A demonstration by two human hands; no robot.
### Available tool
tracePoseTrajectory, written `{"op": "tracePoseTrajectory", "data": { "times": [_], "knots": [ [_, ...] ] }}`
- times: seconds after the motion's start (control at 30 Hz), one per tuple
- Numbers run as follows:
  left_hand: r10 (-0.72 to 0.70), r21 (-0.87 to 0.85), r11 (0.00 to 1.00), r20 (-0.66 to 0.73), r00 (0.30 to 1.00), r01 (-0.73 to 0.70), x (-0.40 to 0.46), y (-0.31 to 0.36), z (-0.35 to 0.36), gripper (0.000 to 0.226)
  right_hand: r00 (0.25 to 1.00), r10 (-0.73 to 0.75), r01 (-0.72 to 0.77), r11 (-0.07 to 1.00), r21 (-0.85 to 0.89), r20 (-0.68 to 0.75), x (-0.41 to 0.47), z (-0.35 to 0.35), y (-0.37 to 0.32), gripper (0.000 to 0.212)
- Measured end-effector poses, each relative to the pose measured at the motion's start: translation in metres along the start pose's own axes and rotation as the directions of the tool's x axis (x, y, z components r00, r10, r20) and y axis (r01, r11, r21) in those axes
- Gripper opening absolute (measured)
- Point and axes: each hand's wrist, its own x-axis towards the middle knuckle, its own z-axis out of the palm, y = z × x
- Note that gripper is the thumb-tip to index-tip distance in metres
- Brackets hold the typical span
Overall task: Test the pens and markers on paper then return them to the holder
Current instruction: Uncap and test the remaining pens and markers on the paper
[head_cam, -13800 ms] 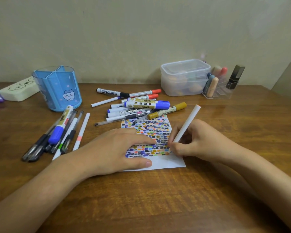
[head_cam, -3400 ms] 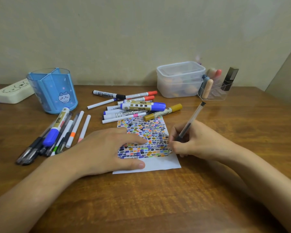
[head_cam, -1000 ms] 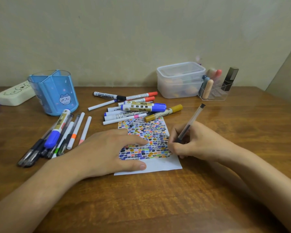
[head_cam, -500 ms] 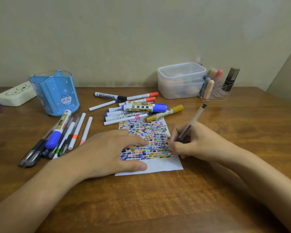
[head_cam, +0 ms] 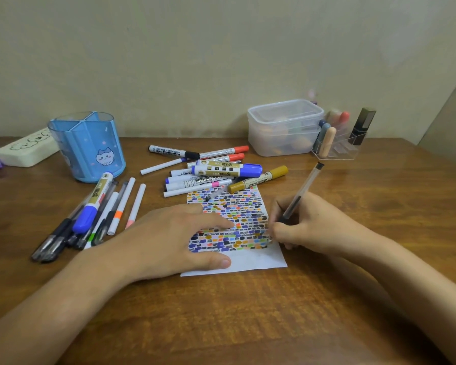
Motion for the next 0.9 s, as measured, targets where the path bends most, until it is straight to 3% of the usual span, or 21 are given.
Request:
{"op": "tracePoseTrajectory", "data": {
  "times": [0.6, 0.67, 0.77, 0.9],
  "knots": [
    [-0.025, -0.011, 1.000, -0.019, 1.000, 0.025, -0.0003, 0.0015, -0.0003, 0.070, 1.000, 0.015, -0.014, 0.997, 0.073, -0.009, 0.0041, 0.0019, 0.0055, 0.008],
    [-0.059, -0.094, 0.994, -0.083, 0.995, 0.051, 0.0000, 0.0032, 0.0001, 0.059, 0.999, -0.011, 0.016, 0.988, 0.155, -0.033, 0.0053, 0.0021, 0.0072, 0.009],
    [-0.150, -0.287, 0.954, -0.214, 0.965, 0.084, 0.0008, 0.0023, -0.0018, 0.020, 0.996, -0.054, 0.072, 0.966, 0.249, -0.075, 0.0054, 0.0000, 0.0077, 0.009],
    [-0.213, -0.345, 0.934, -0.335, 0.918, 0.091, -0.0002, -0.0044, -0.0063, 0.023, 0.987, -0.128, 0.151, 0.940, 0.307, -0.097, 0.0029, -0.0002, 0.0043, 0.018]
  ]
}}
